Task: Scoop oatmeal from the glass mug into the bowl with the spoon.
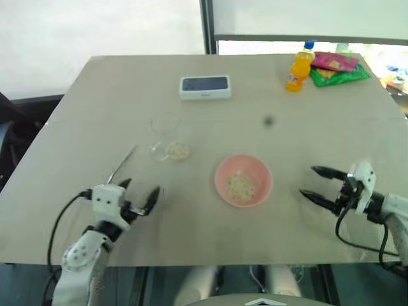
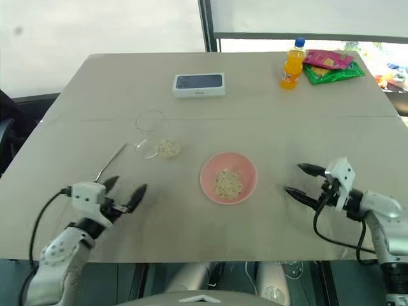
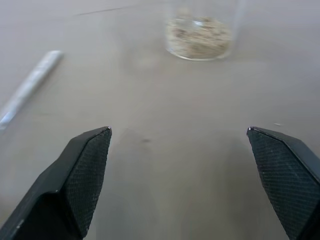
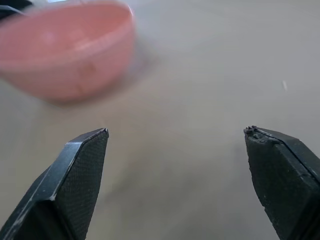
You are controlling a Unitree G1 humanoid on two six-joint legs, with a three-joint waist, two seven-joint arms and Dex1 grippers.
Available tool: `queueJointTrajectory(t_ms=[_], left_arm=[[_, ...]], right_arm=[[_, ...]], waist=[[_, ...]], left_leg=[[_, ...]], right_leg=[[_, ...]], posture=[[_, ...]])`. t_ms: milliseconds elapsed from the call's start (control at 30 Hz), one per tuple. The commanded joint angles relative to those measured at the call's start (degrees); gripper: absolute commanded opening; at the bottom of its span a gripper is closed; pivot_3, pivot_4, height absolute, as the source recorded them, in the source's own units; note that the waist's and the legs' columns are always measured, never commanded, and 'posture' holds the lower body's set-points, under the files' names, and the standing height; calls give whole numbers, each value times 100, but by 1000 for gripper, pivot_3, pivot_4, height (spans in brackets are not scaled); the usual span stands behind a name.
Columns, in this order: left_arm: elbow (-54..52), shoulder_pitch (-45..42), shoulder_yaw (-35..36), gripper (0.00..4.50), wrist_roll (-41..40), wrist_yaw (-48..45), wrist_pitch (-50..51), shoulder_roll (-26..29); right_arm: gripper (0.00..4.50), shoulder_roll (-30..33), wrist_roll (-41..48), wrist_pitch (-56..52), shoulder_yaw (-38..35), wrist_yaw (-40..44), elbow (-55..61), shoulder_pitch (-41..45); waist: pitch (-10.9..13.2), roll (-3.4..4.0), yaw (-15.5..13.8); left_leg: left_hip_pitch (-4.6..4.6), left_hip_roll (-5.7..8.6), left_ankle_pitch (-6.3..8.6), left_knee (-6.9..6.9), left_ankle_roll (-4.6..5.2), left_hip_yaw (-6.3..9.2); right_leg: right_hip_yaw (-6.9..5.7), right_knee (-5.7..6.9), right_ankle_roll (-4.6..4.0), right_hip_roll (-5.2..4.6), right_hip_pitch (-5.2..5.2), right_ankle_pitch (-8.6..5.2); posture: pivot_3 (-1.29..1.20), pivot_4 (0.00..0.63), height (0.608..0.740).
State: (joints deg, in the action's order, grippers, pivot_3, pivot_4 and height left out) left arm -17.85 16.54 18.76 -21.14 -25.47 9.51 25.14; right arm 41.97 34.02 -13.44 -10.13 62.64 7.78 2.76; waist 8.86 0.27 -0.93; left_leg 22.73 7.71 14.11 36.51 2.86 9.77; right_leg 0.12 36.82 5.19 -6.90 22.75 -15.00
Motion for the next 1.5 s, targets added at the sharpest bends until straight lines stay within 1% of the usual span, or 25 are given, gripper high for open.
queueJointTrajectory(t_ms=[33,133,267,400,567,700,867,900,933,1000,1033,1067,1100,1133,1167,1200,1300,1333,1433,1500], left_arm=[[-486,-138,444,4500,-349,51,574,358],[-372,-302,801,4500,-784,-152,1273,816],[301,-501,1160,4500,-735,-439,1861,1636],[778,-675,1162,4500,-668,-612,2156,2003],[1528,-1042,794,4500,-394,-807,2216,2176],[2180,-1440,241,4500,-56,-1237,2187,2470],[2802,-1991,-60,4500,27,-1544,2387,2570],[2852,-2022,-90,3975,15,-1617,2471,2582],[2879,-2034,-127,3662,-2,-1690,2601,2605],[2904,-2003,-219,2706,60,-1781,2736,2648],[2910,-1964,-272,2363,115,-1796,2759,2663],[2906,-1934,-305,1773,131,-1803,2784,2653],[2899,-1919,-318,1405,133,-1798,2798,2630],[2887,-1918,-318,806,132,-1786,2802,2605],[2879,-1919,-318,486,135,-1780,2804,2590],[2853,-1924,-292,41,108,-1774,2792,2543],[2773,-1916,-178,41,76,-1822,2347,2371],[2755,-1927,-88,41,113,-1760,2035,2278],[2690,-2060,348,41,313,-1200,1165,2001],[2339,-2231,699,41,184,-959,839,1842]], right_arm=[[4400,218,795,-801,-56,67,946,328],[4400,222,1118,-1166,89,22,1358,696],[4400,94,1225,-1335,305,42,1591,1073],[4400,7,1237,-1426,403,-18,1715,1170],[4400,-77,1161,-1395,422,-96,1710,1111],[4400,-155,1159,-1375,363,-228,1686,1141],[4400,-199,1097,-1339,352,-334,1727,1040],[4500,-209,1082,-1324,353,-359,1746,1017],[4500,-216,1069,-1309,351,-383,1761,994],[4500,-228,1053,-1294,335,-423,1781,954],[4500,-231,1036,-1282,324,-442,1791,927],[4500,-234,1017,-1271,318,-463,1798,904],[4500,-231,996,-1263,319,-477,1803,887],[4500,-210,948,-1245,339,-470,1810,880],[4500,-195,914,-1233,354,-464,1815,876],[4500,-199,915,-1251,364,-471,1814,901],[4500,-234,930,-1292,383,-499,1771,974],[4500,-245,904,-1282,404,-502,1742,988],[4500,-184,749,-1377,512,-586,1686,1070],[4500,-111,582,-1448,595,-645,1634,1154]], waist=[[11,-16,-10],[30,-34,-15],[41,-41,-6],[43,-41,-2],[47,-47,-4],[47,-47,-13],[45,-33,-15],[44,-30,-15],[41,-26,-14],[37,-18,6],[34,-13,11],[31,-7,13],[25,3,19],[20,10,22],[16,18,24],[11,25,25],[7,32,19],[7,32,18],[8,30,-10],[17,11,-17]], left_leg=[[3,0,0,0,0,1],[6,0,1,0,1,3],[8,2,1,-2,0,3],[8,7,0,-2,0,1],[8,9,0,-2,-1,1],[5,8,0,0,-2,3],[-1,8,-3,1,-4,7],[-1,8,-4,1,-5,8],[-2,8,-5,1,-7,8],[-4,8,-7,2,-8,8],[-6,8,-7,2,-9,7],[-8,8,-7,2,-9,6],[-9,7,-8,2,-9,5],[-11,7,-8,2,-9,0],[-14,7,-8,2,-9,-3],[-14,7,-8,2,-8,-5],[-15,7,-8,2,-8,-6],[-15,7,-8,2,-8,-6],[-14,7,-8,4,-9,-4],[-9,7,-8,10,-10,1]], right_leg=[[-2,-2,0,-1,0,0],[-9,-6,0,-1,2,0],[-29,-8,0,0,5,0],[-28,-9,-1,0,6,0],[-27,-7,-2,-10,6,1],[-26,-2,-5,-11,4,3],[-27,6,-11,-10,4,9],[-28,9,-11,-10,4,9],[-27,11,-11,-10,4,9],[-26,16,-11,-9,4,9],[-24,18,-12,-10,4,9],[-23,20,-12,-10,4,9],[-21,20,-12,-10,4,9],[-18,20,-11,-10,4,9],[-16,20,-12,-10,3,9],[-15,21,-11,-10,4,9],[-9,22,-11,-10,4,9],[-5,22,-12,-10,3,9],[-2,21,-12,-12,2,9],[-7,22,-12,-12,2,10]], posture=[[0,150,740],[0,150,740],[0,150,740],[0,150,740],[0,150,740],[0,150,740],[0,150,740],[0,150,740],[0,150,740],[0,150,740],[0,150,740],[0,150,740],[0,150,740],[0,150,740],[0,150,740],[0,150,740],[0,150,740],[0,150,740],[0,150,740],[0,150,740]])
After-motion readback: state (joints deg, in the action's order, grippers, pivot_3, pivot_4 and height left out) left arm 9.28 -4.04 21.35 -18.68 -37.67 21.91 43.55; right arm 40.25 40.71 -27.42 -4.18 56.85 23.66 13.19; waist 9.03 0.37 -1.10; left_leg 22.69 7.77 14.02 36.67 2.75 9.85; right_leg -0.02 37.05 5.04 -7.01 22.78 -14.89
